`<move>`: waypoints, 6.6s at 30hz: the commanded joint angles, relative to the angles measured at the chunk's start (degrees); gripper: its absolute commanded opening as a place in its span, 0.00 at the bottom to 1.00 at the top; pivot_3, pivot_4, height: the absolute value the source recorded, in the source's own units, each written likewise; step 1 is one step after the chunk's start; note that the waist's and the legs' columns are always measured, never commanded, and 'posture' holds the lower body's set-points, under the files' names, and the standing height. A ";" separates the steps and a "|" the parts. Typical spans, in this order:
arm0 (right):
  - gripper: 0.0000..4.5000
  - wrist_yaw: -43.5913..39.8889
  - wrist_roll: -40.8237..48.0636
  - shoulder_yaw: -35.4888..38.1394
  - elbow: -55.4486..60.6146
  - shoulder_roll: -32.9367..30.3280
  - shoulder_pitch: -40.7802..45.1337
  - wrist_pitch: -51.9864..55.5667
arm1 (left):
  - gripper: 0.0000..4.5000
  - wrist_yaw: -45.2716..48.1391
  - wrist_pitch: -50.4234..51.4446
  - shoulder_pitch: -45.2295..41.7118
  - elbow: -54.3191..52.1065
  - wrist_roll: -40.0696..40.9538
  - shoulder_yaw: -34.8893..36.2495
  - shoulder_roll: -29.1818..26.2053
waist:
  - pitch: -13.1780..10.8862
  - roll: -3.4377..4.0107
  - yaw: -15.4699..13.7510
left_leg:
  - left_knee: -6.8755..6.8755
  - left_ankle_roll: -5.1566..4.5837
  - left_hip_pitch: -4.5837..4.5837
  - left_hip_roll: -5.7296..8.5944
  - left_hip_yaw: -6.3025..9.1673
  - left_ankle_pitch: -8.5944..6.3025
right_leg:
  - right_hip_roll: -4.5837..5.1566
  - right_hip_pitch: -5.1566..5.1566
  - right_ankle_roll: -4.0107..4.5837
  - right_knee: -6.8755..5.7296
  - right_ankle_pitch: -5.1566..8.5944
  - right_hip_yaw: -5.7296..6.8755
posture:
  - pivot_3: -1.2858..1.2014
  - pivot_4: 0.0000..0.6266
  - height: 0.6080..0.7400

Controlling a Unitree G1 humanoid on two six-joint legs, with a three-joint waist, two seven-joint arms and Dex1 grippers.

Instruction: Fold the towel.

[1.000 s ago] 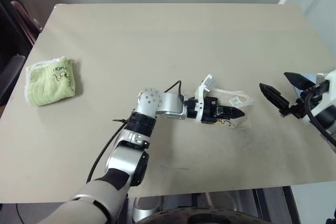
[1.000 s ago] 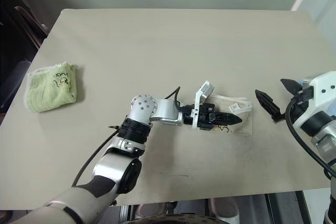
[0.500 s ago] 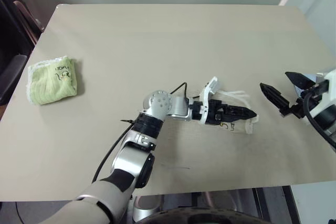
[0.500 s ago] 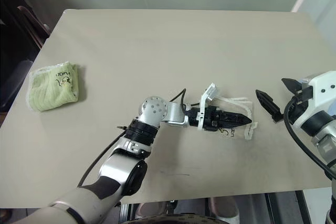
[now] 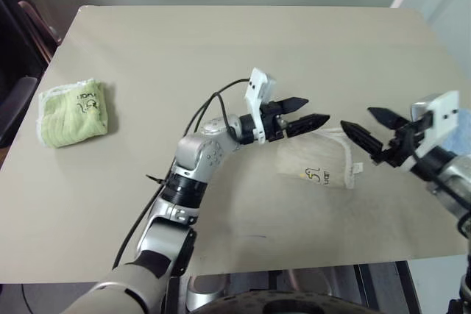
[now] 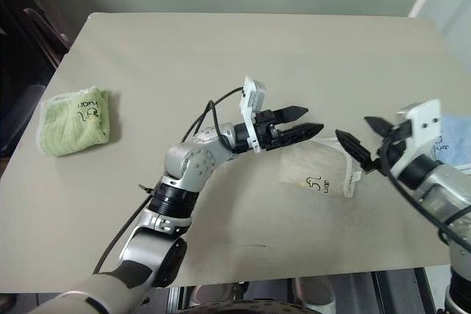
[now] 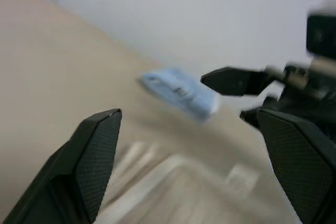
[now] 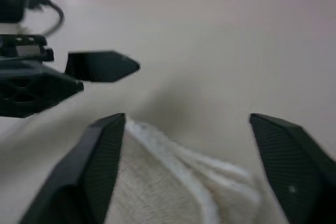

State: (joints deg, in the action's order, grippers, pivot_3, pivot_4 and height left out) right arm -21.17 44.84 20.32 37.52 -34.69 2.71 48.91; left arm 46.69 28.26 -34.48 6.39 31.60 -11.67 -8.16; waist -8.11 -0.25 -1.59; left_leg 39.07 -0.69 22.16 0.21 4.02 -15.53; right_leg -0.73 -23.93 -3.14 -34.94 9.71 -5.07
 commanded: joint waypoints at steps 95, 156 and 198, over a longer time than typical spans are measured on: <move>0.99 -29.03 7.10 -12.50 -39.38 -10.42 12.79 18.21 | 1.00 4.92 -13.02 18.54 -11.30 -8.92 5.91 -10.05 | 0.35 0.29 1.30 | 0.45 0.03 0.60 -0.26 0.13 -0.45 | -0.02 -0.61 1.44 -0.10 -0.53 0.15 | 0.52 0.24 1.00; 0.01 23.19 16.11 32.60 -36.68 -1.90 7.87 -3.88 | 1.00 4.73 -22.99 12.78 3.34 -14.42 1.09 -1.12 | 0.38 0.68 0.77 | 0.78 -0.38 0.95 -0.16 0.13 -0.72 | 0.14 -0.70 0.60 -0.01 -0.66 0.09 | 0.52 0.24 1.00; 1.00 12.89 24.42 49.54 -35.48 -10.31 -9.91 8.23 | 1.00 3.87 -22.96 11.66 4.51 -14.88 1.40 -0.63 | 0.38 1.08 0.21 | 0.88 -0.50 1.04 -0.10 0.08 -0.88 | 0.16 -0.60 0.85 -0.02 -0.19 0.05 | 0.52 0.24 1.00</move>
State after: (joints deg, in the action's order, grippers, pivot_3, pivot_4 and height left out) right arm -5.75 66.68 65.62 -2.11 -42.98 -5.78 56.45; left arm 49.98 6.21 -21.75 11.37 16.54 -10.26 -9.06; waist -7.73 0.83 -1.38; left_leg 39.95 -1.21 23.19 0.14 4.10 -16.43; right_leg -0.56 -24.52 -2.36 -34.97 9.59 -5.05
